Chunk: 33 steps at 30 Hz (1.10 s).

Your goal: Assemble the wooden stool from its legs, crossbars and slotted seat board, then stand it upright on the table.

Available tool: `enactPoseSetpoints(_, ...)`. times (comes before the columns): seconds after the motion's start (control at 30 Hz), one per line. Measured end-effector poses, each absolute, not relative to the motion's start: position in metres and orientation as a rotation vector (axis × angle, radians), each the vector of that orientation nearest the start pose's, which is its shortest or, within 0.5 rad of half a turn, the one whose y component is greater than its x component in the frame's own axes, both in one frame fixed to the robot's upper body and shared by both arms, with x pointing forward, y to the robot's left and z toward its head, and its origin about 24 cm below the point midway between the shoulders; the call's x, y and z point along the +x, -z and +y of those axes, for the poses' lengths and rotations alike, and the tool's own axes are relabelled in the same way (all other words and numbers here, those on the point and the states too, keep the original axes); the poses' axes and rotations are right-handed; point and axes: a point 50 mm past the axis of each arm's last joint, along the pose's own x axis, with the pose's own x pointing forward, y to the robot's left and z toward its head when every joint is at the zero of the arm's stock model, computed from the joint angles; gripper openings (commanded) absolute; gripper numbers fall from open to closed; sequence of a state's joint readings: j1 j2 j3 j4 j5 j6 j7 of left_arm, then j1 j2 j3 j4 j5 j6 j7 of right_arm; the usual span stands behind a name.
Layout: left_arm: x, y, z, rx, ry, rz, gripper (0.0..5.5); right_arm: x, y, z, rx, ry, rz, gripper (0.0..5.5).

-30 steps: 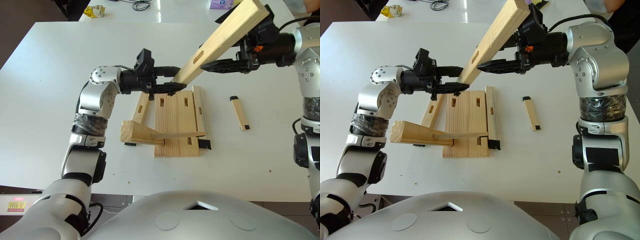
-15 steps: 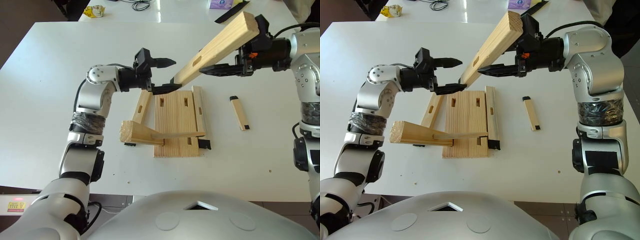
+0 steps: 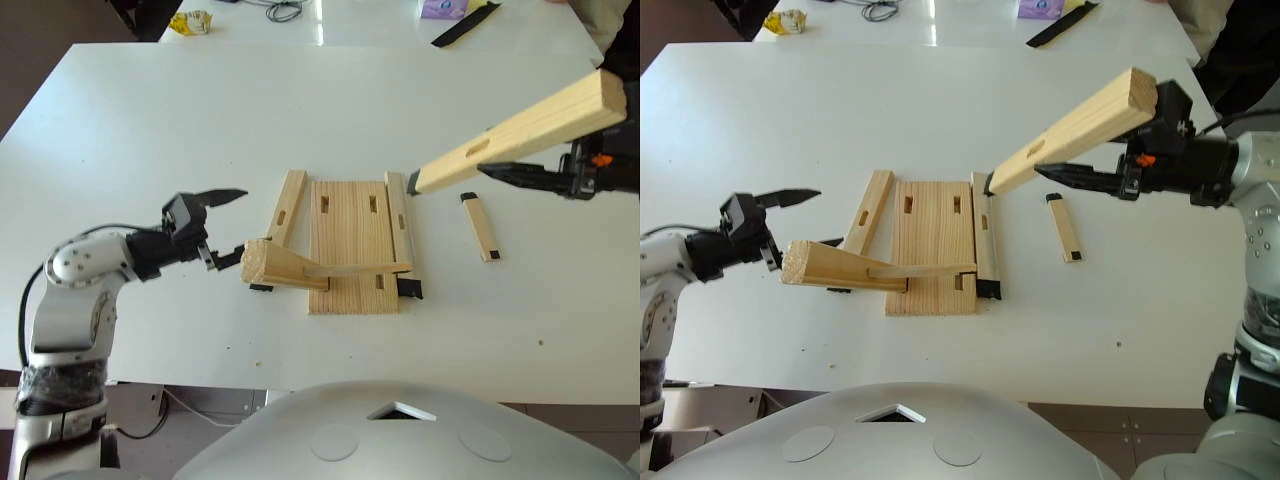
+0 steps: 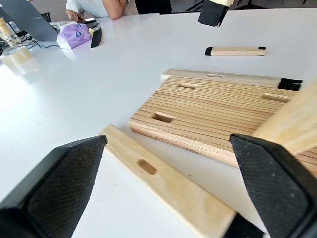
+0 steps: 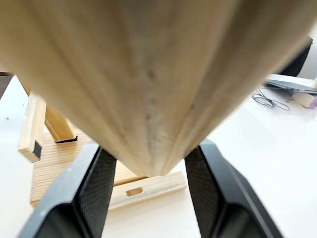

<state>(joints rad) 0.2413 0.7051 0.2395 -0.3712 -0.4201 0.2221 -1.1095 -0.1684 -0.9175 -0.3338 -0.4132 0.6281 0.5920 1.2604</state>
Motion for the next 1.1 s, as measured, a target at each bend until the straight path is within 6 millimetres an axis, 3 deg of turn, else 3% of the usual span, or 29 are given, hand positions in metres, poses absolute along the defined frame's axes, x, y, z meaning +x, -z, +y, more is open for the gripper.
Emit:
enactPoseSetpoints(0.13, 0.168, -0.113, 0.225, 0.236, 1.072, 0.198, 4.58, 0.200, -0.202, -0.226, -0.328, -1.264, 0.150, 2.02)
enactPoseSetpoints(0.43, 0.173, -0.117, 0.218, 0.225, 1.125, 0.199, 4.58, 0.181, -0.175, -0.205, -0.272, -1.382, 0.238, 2.02)
enactPoseSetpoints(0.83, 0.179, -0.126, 0.211, 0.153, 1.170, 0.173, 4.58, 0.180, -0.160, -0.199, -0.310, -1.387, 0.258, 2.02)
enactPoseSetpoints(1.1, 0.167, -0.122, 0.221, 0.183, 1.219, 0.245, 4.58, 0.177, -0.158, -0.199, -0.305, -1.395, 0.247, 2.02)
